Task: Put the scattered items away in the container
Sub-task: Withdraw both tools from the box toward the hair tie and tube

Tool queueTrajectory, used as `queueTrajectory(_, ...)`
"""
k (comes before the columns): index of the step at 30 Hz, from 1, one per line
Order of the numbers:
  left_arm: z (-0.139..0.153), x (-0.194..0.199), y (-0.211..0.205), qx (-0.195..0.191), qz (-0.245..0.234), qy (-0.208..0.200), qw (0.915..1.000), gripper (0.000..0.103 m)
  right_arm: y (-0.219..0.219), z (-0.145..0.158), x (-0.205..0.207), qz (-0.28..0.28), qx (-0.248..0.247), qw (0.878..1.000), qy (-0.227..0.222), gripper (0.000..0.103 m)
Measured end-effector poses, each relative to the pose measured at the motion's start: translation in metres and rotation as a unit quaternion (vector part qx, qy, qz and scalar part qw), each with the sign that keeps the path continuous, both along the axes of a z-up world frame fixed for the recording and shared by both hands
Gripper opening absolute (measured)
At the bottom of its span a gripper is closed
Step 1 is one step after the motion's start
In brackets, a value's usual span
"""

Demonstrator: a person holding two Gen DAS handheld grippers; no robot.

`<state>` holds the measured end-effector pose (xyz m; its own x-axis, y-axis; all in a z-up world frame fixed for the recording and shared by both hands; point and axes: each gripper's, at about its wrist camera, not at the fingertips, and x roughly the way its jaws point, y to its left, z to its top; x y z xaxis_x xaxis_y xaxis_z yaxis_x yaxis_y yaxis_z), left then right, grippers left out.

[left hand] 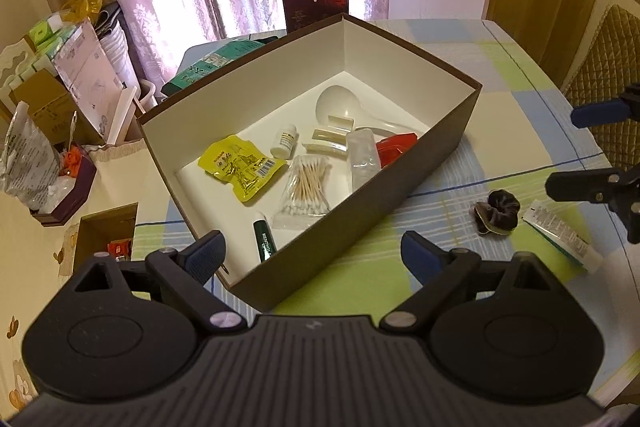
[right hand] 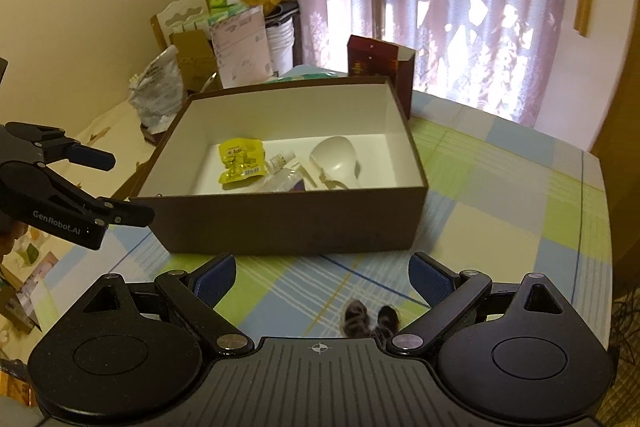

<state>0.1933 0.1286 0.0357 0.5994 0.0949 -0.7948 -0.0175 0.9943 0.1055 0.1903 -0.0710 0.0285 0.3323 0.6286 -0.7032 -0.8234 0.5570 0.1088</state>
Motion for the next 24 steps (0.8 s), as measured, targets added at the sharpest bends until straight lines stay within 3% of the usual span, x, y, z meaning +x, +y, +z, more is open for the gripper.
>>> queueTrajectory(8, 0.005, -0.014, -0.021, 0.002, 0.004, -0.010, 0.9999, 0.093, -0.041, 0.006, -0.006, -0.017, 0.004, 1.000, 0.002, 0.098)
queueTrajectory(16, 0.004, -0.030, -0.046, -0.015, -0.009, -0.015, 0.9997, 0.093, -0.100, 0.011, -0.003, -0.070, 0.027, 0.997, 0.022, 0.098)
queueTrajectory(24, -0.006, -0.041, -0.061, -0.028, -0.026, -0.021, 0.9990, 0.093, -0.142, -0.005, -0.017, -0.097, 0.003, 0.995, 0.026, 0.098)
